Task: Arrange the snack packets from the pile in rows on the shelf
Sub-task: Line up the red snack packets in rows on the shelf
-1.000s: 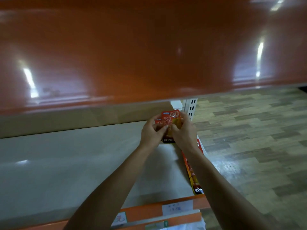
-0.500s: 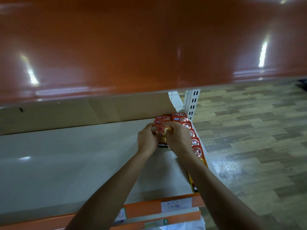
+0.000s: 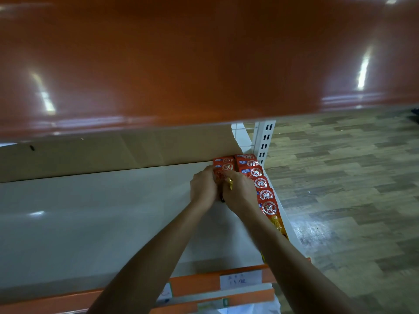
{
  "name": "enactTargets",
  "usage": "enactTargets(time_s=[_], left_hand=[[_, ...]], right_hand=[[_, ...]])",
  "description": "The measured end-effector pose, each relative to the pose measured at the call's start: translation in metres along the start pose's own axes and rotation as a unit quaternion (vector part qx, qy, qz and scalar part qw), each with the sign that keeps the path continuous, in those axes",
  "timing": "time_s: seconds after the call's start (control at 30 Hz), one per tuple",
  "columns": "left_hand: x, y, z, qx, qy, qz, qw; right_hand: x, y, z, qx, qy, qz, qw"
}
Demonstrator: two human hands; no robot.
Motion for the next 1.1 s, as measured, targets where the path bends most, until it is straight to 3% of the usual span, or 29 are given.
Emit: enactTargets(time_s=[0.63, 0.83, 1.1], left_hand=[[-0.008, 0.001, 0.001, -0.004, 0.049, 0.054, 0.997], [-0.001, -0.005, -0.022, -0.039, 0.038, 0.056, 0.997], [0.067, -0.017, -0.093, -0.114, 0.122, 0.016, 0.986]], right_hand=[[-0.006, -0.003, 0.013, 0.048, -0.024, 0.025, 0.998], [0.009, -0.002, 0.014, 0.033, -0.019, -0.007, 0.999], [0.076, -0.012, 0.071, 0.09, 0.014, -0.082, 0.992]])
Point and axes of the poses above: each hand's wrist, its own y-axis towards the middle knuckle, its own z-axis out of the palm, x = y × z, the point moved 10 cm from there along y, towards the middle knuckle, and after that the axes turned 10 degrees about -z, right-handed, at the moved point
